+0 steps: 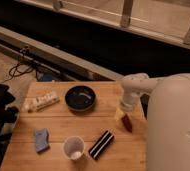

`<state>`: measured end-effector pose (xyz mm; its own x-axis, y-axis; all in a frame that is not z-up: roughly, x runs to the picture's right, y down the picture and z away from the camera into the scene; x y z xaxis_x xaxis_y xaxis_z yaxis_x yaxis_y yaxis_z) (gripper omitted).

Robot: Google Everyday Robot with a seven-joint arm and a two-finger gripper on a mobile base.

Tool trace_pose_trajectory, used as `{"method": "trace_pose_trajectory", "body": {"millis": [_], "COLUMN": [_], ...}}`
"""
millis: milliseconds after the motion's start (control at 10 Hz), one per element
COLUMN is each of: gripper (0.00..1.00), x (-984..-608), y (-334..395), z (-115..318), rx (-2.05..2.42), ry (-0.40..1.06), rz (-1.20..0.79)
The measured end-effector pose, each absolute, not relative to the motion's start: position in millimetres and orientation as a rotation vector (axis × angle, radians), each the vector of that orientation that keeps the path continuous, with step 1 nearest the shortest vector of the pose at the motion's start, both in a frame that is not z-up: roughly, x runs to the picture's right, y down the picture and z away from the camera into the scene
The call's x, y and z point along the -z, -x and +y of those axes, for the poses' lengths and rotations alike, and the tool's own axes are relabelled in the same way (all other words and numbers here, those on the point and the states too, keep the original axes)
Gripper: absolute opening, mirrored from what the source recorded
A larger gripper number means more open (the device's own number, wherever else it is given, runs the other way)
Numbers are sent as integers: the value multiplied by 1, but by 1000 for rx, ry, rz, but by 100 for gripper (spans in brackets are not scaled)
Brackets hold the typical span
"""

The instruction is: Place the pepper in the ceramic cup

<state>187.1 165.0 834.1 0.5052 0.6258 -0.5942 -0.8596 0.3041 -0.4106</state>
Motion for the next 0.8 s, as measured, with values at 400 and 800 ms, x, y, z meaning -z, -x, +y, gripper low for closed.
{"method": "trace_pose_trajectory", "body": {"millis": [400,800], "gripper": [78,41], "x": [-852,-856], "y": [-184,-191], "z": [186,192], "rx": [-1002,-1037], "ry": [837,845], "rz": [385,368]}}
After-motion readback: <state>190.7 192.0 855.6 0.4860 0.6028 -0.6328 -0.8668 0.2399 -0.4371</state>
